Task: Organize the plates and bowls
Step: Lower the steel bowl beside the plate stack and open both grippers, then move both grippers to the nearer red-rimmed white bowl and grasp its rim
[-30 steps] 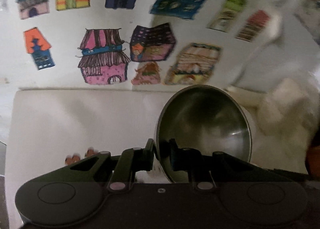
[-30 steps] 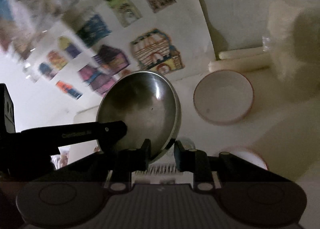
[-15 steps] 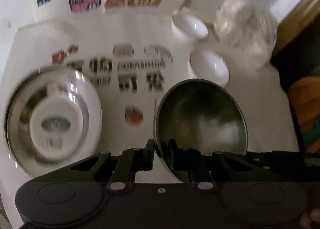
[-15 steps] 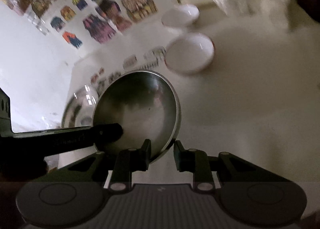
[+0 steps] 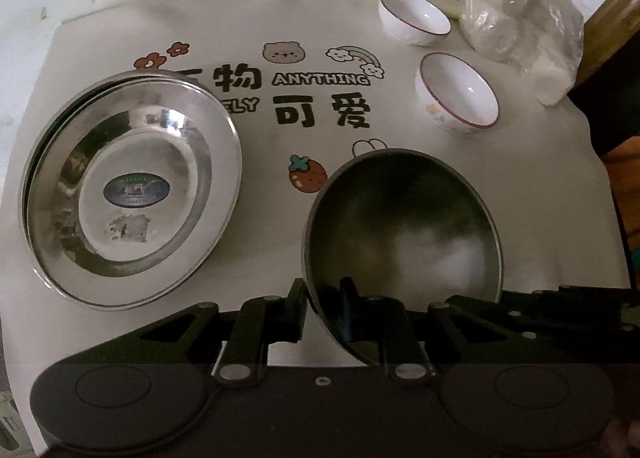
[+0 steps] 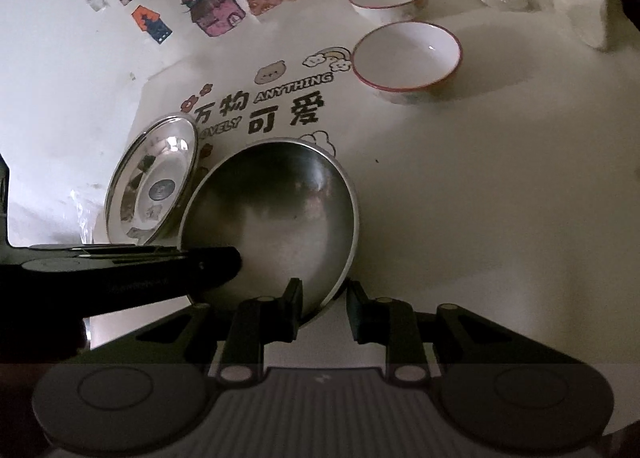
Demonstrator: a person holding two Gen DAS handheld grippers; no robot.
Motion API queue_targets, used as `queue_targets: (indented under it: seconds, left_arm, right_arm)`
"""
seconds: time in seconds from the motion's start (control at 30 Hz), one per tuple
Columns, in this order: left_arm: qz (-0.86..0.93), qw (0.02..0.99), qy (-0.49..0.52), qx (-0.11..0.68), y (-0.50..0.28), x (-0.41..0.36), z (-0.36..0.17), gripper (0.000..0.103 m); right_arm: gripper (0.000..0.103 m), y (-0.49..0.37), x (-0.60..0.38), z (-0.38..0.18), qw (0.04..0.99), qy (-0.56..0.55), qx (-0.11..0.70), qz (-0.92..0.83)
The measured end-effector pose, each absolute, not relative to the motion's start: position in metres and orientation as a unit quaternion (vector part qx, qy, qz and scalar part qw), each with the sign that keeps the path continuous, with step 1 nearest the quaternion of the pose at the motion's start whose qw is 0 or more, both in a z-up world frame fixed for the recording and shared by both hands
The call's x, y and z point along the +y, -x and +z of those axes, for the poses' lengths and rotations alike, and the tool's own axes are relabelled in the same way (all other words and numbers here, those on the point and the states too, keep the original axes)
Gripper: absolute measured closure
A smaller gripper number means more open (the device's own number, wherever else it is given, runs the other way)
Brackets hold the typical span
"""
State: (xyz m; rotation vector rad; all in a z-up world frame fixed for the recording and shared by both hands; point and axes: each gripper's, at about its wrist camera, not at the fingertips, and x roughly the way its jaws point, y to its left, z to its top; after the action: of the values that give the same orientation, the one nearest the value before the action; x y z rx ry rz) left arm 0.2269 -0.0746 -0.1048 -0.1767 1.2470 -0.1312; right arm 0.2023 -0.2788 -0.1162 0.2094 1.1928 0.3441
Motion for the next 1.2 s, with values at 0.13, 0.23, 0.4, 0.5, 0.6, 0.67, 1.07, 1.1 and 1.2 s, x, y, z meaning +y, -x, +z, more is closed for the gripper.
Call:
queue_targets:
  seconds: [0.13, 0.23, 0.4, 0.5, 0.6, 0.67, 1.07, 1.1, 1.2]
  left_arm:
    - [-0.058, 0.810, 0.079, 0.578, -0.225, -0.073, -0.100, 0.070]
    - [-0.055, 0.818, 0.083, 0.566, -0.220, -0.071, -0.089, 0.055]
    - [-0.065, 0.836, 0.094, 0.537, -0.202, -0.068, -0.064, 0.031]
    - [-0.077, 0.853, 0.099, 0.507, -0.189, -0.065, -0.047, 0.015]
    - [-0.088, 0.866, 0.109, 0.480, -0.178, -0.065, -0.034, 0.001]
    - [-0.100, 0.872, 0.118, 0.465, -0.170, -0.066, -0.029, 0.001]
    - [-0.134, 0.902, 0.097, 0.399, -0.146, -0.079, 0.001, 0.001]
    - [-0.129, 0.903, 0.099, 0.397, -0.148, -0.078, 0.002, 0.001]
    - [-0.109, 0.904, 0.109, 0.398, -0.155, -0.078, 0.002, 0.001]
  right_arm:
    - [0.065, -0.202, -0.277, -0.113, 0.813, -0.090, 0.552, 0.161]
    - [0.061, -0.198, -0.283, -0.107, 0.823, -0.094, 0.538, 0.154]
    - [0.044, -0.181, -0.299, -0.088, 0.850, -0.100, 0.500, 0.132]
    - [0.029, -0.166, -0.307, -0.072, 0.869, -0.105, 0.468, 0.121]
    - [0.009, -0.152, -0.312, -0.059, 0.881, -0.099, 0.449, 0.113]
    - [0.002, -0.143, -0.313, -0.052, 0.884, -0.094, 0.444, 0.112]
    - [0.000, -0.101, -0.312, -0.010, 0.930, -0.022, 0.356, 0.088]
    - [0.000, -0.102, -0.314, -0.008, 0.931, -0.020, 0.354, 0.085]
    - [0.000, -0.111, -0.321, -0.007, 0.932, -0.018, 0.353, 0.085]
